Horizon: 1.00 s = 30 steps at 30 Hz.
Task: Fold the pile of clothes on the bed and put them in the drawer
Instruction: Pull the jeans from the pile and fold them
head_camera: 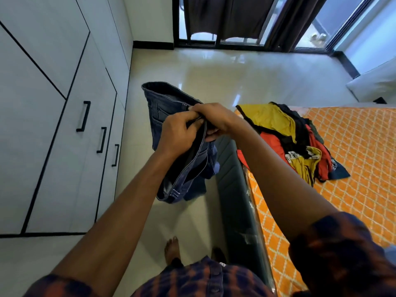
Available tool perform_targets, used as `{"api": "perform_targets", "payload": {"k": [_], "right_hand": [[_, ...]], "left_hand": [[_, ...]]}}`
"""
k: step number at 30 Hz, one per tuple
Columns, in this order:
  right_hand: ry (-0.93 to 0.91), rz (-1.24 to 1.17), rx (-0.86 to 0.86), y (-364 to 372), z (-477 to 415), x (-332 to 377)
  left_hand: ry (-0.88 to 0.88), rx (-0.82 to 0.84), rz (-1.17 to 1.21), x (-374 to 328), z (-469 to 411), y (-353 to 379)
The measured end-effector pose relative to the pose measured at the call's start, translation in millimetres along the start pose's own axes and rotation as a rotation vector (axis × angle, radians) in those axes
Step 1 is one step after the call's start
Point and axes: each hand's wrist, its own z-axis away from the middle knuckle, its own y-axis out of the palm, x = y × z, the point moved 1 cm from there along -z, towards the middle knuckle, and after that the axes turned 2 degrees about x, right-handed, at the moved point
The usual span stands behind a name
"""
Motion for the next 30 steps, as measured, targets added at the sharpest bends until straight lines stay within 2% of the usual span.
{"api": "perform_targets", "payload": {"k": [2, 6, 9, 12, 15, 17, 20, 23, 27, 30], "right_hand": [[0.041, -0.009, 0.041, -5.7, 3.7, 1.0], [0.05, 0.298, 0.06, -11.5, 7.8, 1.6], [0.023, 0.29, -0.047, -20.5, 1.5, -2.3], [0.014, 0.321, -0.136, -31.6, -3.5, -0.4], [0.017, 0.45, -0.195, -35.5, -4.8, 6.8], [0.014, 0.554, -0.243, -34.8, -4.1, 9.5], [-0.001, 0.661, -0.236, -31.1, -3.5, 13.3], [0.035, 0.621, -0.153, -34.8, -2.1, 15.4], [0.102, 0.492, -0.045, -51.8, 2.0, 9.8], [0.096, 0.538, -0.025, -58.9, 3.6, 4.8]], "left_hand": [[0.034, 0.014, -0.004, -6.2, 1.3, 0.4], [0.038, 0.1, -0.046, -6.9, 3.2, 14.2], [-0.117, 0.119, 0.021, -4.5, 8.4, 9.9], [-0.303, 0.28, -0.162, 0.8, 25.5, 3.5], [-0.366, 0.434, -0.316, -1.5, 51.0, 10.1], [-0.386, 0.464, -0.373, -12.4, 65.6, 23.1], [-0.379, 0.402, -0.553, -25.1, 82.7, 41.0], [-0.417, 0.361, -0.748, -5.6, 86.4, 36.1], [-0.213, 0.116, -0.815, 38.1, 65.2, -0.9], [-0.072, 0.147, -0.809, 64.8, 57.0, -10.5]]}}
